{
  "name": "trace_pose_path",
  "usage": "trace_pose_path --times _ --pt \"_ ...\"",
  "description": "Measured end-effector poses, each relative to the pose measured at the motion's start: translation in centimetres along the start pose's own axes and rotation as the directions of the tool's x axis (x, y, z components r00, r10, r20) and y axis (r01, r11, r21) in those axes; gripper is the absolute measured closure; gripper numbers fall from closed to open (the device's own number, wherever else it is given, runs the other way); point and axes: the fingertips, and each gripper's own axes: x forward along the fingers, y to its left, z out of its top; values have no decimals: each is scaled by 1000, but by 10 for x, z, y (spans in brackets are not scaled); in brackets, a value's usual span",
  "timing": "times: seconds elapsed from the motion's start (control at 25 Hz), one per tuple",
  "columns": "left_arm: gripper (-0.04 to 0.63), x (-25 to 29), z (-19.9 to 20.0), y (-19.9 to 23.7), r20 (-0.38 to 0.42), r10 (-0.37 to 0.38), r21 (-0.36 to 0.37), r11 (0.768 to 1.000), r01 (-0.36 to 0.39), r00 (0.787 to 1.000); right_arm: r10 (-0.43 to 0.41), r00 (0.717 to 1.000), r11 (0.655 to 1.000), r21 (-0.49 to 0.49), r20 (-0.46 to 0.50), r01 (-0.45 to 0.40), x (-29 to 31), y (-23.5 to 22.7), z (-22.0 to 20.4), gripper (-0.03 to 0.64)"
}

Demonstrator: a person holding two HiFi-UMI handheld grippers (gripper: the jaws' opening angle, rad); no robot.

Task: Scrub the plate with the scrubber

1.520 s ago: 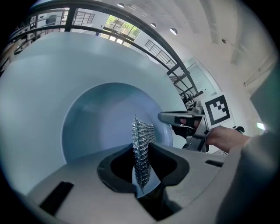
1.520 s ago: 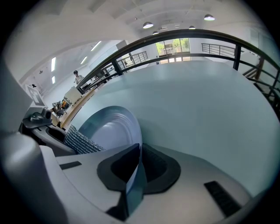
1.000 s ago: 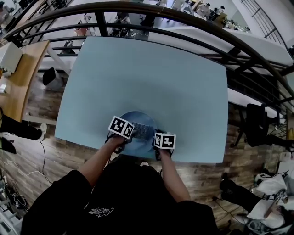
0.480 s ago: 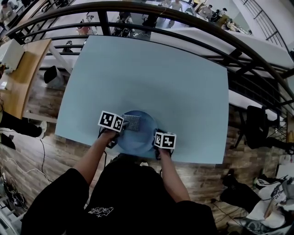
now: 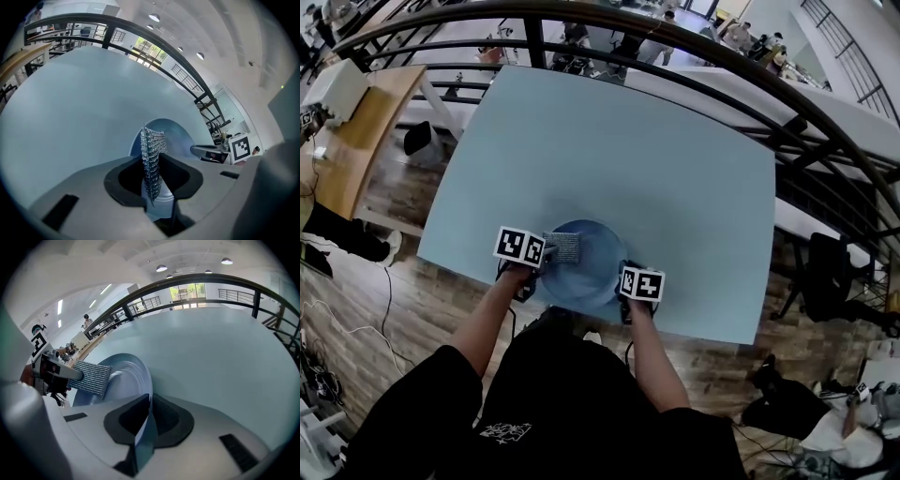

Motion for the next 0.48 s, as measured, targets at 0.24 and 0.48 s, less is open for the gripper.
trace_pose_path --times 0.24,0.48 --pt "495 -10 -9 -1 80 7 -51 999 -3 997 11 1000 998 -60 16 -10 -7 -1 1 541" --pt "496 -20 -16 -5 136 50 -61 997 -42 989 37 995 998 -50 88 -32 -29 -6 3 511"
